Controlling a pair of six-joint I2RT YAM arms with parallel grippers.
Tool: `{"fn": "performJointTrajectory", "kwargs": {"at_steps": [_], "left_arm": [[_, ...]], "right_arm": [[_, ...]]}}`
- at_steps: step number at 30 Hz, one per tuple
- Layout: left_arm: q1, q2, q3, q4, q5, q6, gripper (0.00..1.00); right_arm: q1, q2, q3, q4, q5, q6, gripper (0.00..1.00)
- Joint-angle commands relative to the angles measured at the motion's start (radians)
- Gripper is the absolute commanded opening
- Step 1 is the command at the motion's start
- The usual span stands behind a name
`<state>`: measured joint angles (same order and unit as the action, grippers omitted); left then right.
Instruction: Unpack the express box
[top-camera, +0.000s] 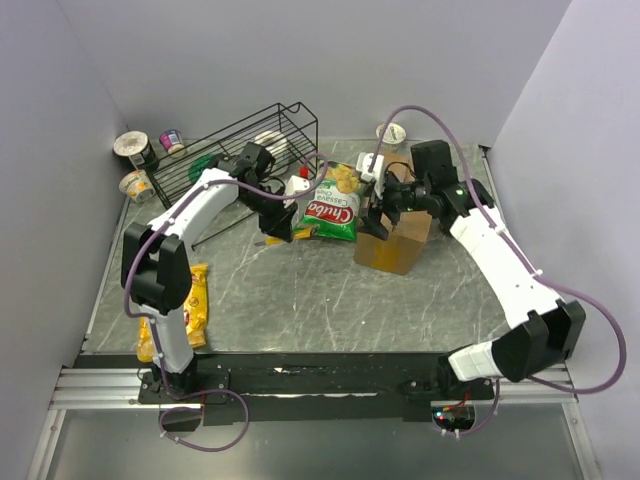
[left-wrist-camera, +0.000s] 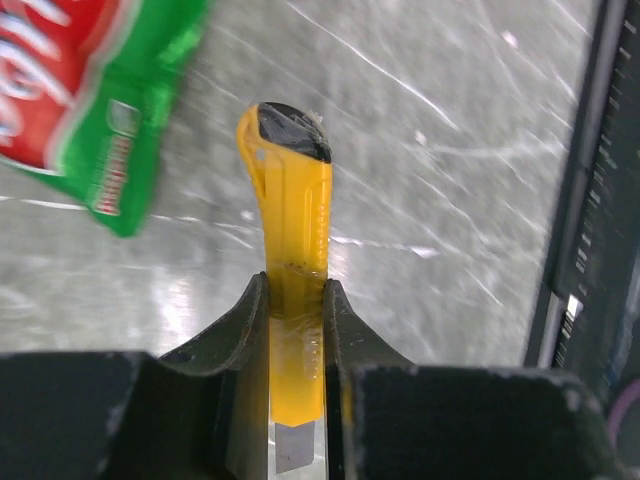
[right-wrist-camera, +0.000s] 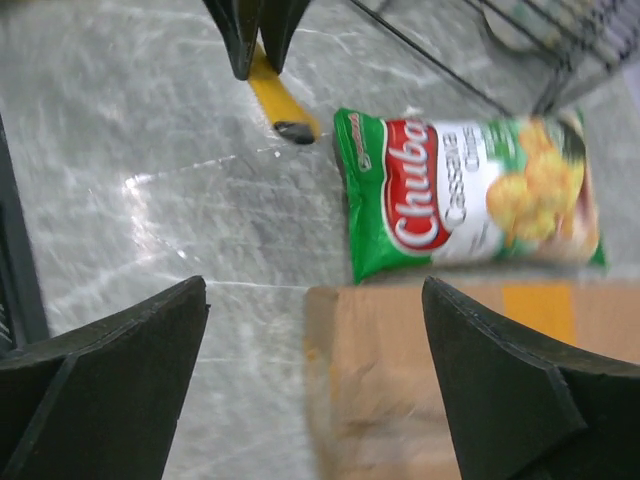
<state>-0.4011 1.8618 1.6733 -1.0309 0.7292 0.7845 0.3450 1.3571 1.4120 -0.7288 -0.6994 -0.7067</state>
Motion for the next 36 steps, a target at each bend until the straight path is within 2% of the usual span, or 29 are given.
{"fn": "performJointTrajectory", "kwargs": {"at_steps": [1, 7, 12, 16, 22, 26, 30, 36], "left_arm": [[0.015, 0.040, 0.098, -0.194, 0.128, 0.165, 0.01], [0.016, 0.060, 0.175, -0.242, 0.150, 0.189, 0.01], [0.018, 0.091, 0.252, -0.339, 0.156, 0.239, 0.01], [0.025, 0.082, 0.247, -0.339, 0.190, 0.236, 0.01], [0.025, 0.073, 0.238, -0.340, 0.211, 0.226, 0.01], [0.028, 0.068, 0.246, -0.339, 0.222, 0.226, 0.01], [0.031, 0.060, 0.246, -0.339, 0.236, 0.233, 0.01], [0.044, 0.069, 0.252, -0.340, 0.256, 0.242, 0.01]], "right_arm": [[0.038, 0.042, 0.056, -0.116, -0.109, -0.327, 0.93], [0.133, 0.071, -0.013, 0.018, -0.069, -0.460, 0.93], [0.207, 0.059, -0.146, 0.290, -0.026, -0.447, 0.89], [0.242, 0.118, -0.125, 0.278, -0.028, -0.488, 0.83], [0.281, 0.142, -0.186, 0.480, 0.041, -0.453, 0.80], [0.296, 0.165, -0.185, 0.502, 0.040, -0.479, 0.69], [0.310, 0.181, -0.219, 0.581, 0.066, -0.490, 0.63], [0.315, 0.211, -0.191, 0.548, 0.043, -0.530, 0.52]]}}
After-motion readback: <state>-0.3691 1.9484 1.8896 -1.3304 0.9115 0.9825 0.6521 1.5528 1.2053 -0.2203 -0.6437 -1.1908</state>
